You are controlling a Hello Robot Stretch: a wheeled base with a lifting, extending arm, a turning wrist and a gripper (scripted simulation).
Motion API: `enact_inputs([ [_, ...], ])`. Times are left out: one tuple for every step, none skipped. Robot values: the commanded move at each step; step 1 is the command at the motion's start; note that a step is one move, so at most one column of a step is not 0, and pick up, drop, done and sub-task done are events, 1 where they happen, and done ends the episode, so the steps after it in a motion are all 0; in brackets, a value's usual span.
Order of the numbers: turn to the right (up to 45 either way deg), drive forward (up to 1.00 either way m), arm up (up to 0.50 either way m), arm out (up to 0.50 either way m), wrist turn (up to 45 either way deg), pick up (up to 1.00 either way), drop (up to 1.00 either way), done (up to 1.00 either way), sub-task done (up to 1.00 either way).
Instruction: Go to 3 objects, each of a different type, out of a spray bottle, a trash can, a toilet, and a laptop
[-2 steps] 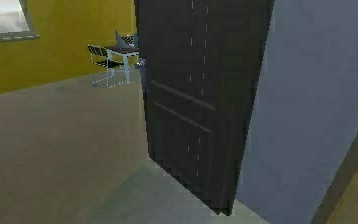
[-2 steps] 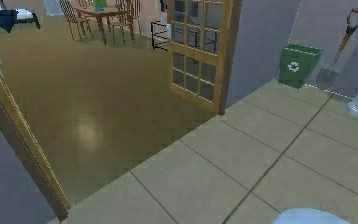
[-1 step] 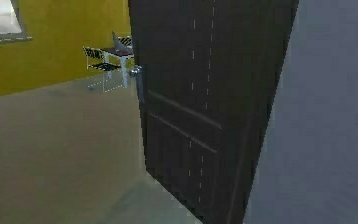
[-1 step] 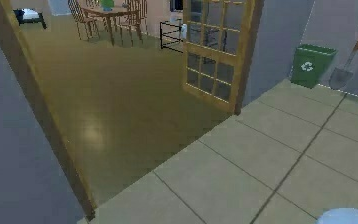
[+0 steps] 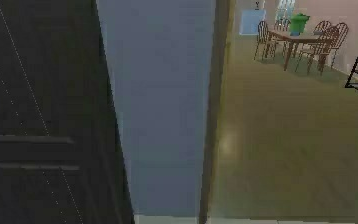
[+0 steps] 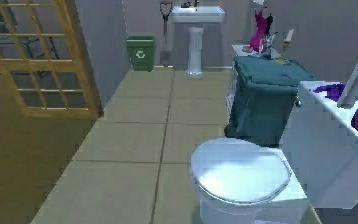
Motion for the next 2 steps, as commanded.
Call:
enact_inputs([
  [45.0,0.00,0.00,0.00,0.0,0.00,0.00,0.00,0.00],
  [6.0,0.00,0.00,0.00,0.0,0.00,0.00,0.00,0.00],
])
